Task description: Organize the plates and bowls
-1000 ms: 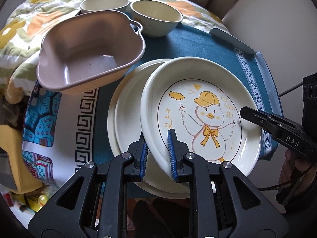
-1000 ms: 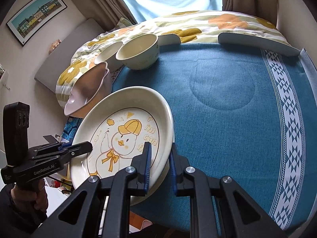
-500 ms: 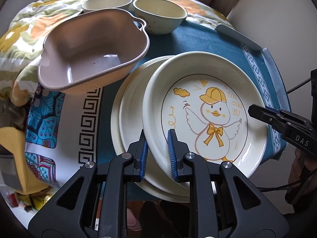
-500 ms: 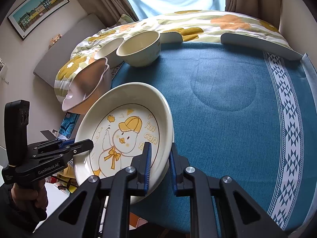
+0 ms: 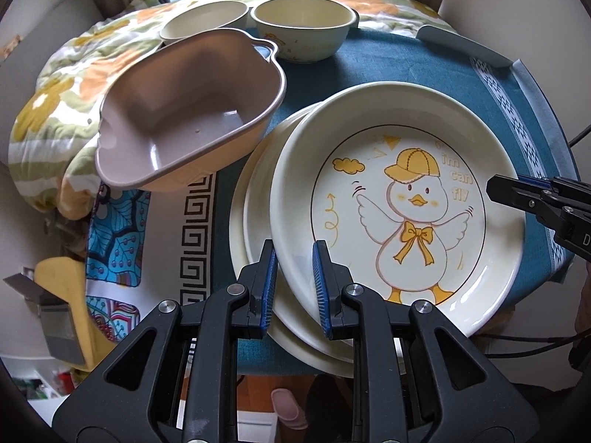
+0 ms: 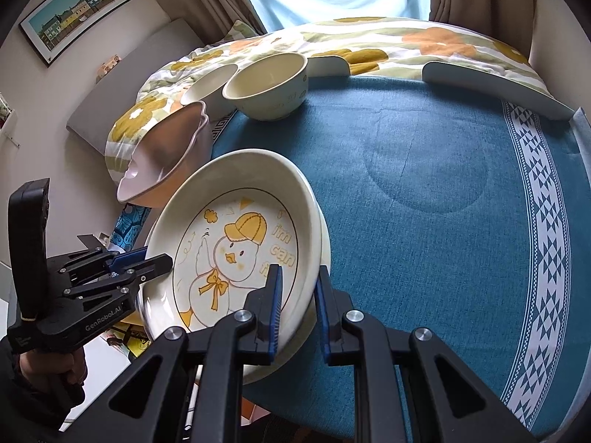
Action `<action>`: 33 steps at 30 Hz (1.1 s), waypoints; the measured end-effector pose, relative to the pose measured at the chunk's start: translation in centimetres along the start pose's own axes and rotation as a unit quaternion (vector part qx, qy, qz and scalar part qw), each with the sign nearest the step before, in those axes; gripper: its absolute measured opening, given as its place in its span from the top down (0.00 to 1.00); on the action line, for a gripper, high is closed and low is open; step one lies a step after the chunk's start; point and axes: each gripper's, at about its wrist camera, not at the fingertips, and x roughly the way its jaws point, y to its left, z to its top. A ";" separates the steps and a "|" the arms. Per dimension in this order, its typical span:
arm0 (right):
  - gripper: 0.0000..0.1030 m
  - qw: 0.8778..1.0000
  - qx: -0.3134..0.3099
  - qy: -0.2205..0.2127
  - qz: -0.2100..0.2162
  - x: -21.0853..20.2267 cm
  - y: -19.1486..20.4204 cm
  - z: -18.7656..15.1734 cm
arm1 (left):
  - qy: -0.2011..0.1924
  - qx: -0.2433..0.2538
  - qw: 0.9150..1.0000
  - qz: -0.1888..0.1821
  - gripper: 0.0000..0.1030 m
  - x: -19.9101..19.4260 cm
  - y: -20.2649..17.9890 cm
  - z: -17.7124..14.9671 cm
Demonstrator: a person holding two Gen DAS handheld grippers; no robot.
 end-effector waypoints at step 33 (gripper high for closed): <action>0.85 0.998 -0.048 0.006 -0.030 0.6 0.9 0.5 | -0.018 0.039 0.997 0.058 0.84 -1.4 -1.1 -1.0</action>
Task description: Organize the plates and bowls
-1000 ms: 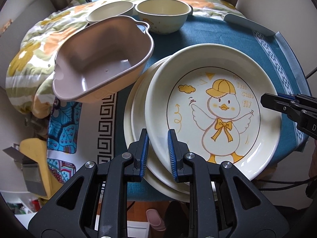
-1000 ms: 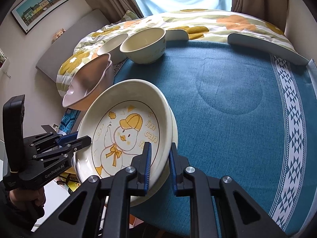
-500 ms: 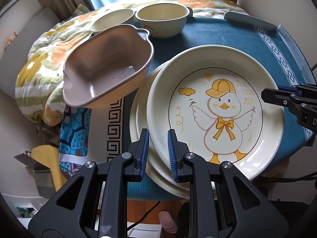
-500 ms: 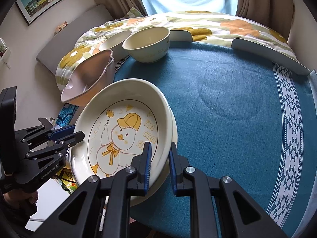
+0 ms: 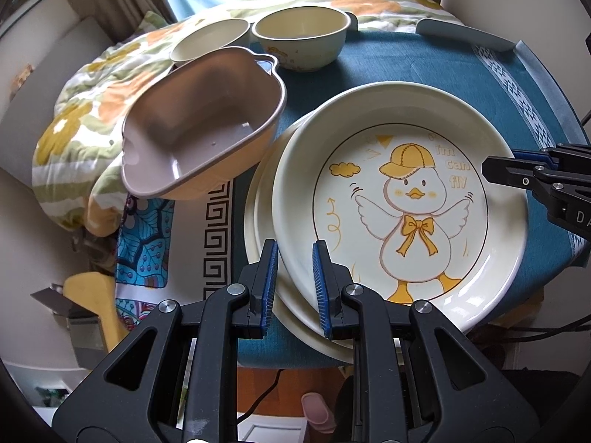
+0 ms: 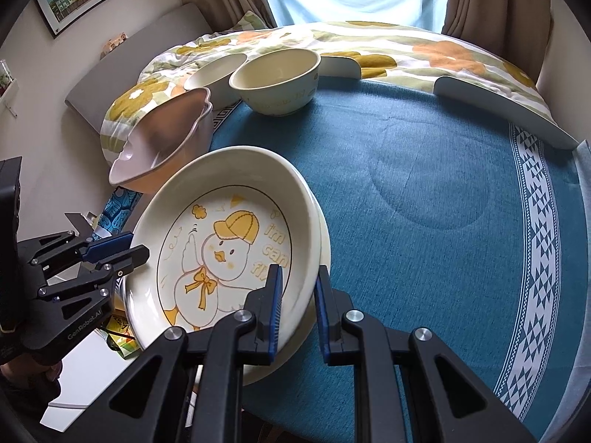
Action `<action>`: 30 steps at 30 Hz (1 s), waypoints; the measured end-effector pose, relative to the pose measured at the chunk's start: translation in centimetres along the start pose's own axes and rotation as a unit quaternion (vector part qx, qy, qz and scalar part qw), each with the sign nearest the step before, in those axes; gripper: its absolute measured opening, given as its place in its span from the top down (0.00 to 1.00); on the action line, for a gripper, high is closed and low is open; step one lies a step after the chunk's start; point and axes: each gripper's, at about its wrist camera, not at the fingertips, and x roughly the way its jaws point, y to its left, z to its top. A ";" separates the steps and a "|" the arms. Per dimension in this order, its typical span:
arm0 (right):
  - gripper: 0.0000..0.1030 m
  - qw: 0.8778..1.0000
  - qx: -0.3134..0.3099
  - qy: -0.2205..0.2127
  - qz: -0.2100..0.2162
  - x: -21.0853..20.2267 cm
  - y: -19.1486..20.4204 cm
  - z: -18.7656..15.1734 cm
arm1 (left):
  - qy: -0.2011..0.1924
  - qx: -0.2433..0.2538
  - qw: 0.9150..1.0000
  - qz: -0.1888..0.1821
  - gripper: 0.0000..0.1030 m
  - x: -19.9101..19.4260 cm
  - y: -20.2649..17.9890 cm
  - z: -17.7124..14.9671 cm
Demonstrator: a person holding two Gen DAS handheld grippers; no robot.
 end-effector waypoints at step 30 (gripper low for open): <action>0.08 0.995 -0.009 -0.091 0.030 -6.7 0.8 2.4 | -0.026 -0.125 0.990 -0.063 0.15 -5.3 4.9 2.7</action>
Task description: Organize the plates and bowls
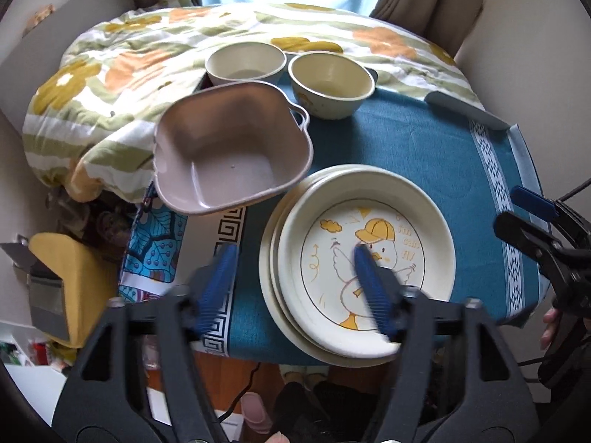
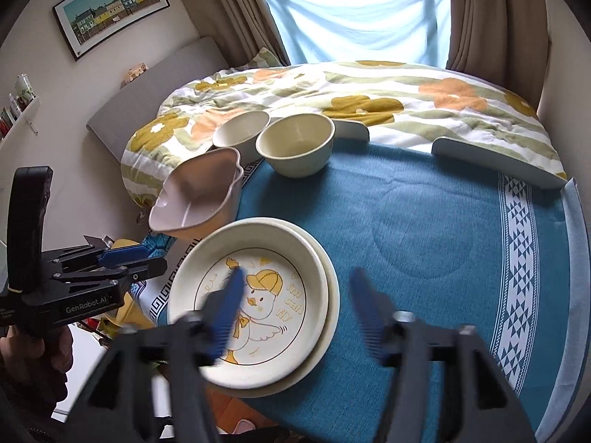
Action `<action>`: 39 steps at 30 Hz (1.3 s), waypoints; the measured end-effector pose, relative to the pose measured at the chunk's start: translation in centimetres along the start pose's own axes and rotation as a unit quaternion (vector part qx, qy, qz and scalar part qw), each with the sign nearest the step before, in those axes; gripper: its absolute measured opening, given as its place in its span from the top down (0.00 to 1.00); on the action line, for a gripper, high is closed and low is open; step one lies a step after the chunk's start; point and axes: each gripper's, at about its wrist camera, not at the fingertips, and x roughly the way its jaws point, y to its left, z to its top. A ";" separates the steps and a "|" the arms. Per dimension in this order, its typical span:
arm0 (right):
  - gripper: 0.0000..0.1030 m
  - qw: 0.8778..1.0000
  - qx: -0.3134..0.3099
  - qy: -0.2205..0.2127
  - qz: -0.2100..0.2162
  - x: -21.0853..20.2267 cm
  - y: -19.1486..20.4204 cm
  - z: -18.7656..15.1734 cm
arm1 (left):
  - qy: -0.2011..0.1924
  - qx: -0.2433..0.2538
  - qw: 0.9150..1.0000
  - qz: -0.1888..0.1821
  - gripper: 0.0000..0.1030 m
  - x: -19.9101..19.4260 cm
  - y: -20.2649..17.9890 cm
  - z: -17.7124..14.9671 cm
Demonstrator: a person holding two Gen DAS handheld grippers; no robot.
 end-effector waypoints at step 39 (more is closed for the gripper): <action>0.48 0.982 -0.059 0.171 0.047 19.2 6.9 8.1 | 0.059 -0.151 0.983 -0.084 0.53 9.5 14.0 6.0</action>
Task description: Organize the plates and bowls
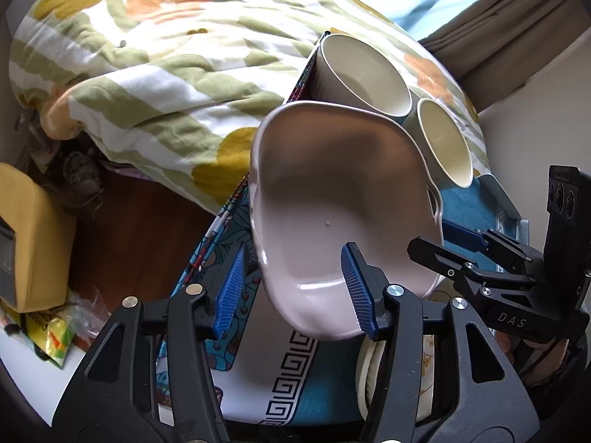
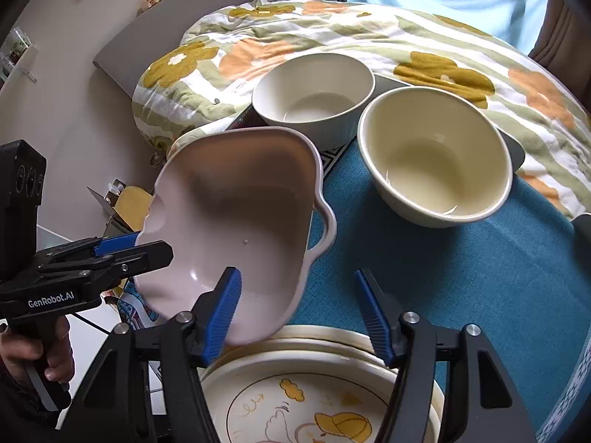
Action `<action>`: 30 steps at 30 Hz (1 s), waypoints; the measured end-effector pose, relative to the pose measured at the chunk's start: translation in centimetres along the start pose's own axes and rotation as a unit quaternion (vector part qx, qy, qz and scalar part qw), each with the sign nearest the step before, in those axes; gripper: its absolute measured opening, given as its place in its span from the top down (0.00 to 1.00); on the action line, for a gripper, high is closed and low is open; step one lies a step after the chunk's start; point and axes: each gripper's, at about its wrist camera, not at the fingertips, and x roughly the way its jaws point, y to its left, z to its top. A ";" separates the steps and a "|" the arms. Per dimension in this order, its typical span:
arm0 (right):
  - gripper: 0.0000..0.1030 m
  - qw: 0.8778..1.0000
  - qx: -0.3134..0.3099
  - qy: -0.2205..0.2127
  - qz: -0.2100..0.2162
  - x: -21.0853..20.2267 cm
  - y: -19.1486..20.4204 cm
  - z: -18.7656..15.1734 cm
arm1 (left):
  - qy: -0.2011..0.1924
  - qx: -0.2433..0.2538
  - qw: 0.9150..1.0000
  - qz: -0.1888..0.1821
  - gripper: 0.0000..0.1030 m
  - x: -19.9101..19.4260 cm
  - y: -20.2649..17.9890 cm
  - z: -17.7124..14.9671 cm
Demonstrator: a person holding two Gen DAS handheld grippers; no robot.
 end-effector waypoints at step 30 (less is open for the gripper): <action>0.88 0.998 0.024 -0.063 0.011 -4.0 0.5 -1.0 | -0.065 0.116 0.987 0.085 0.82 -4.4 -5.6 -0.7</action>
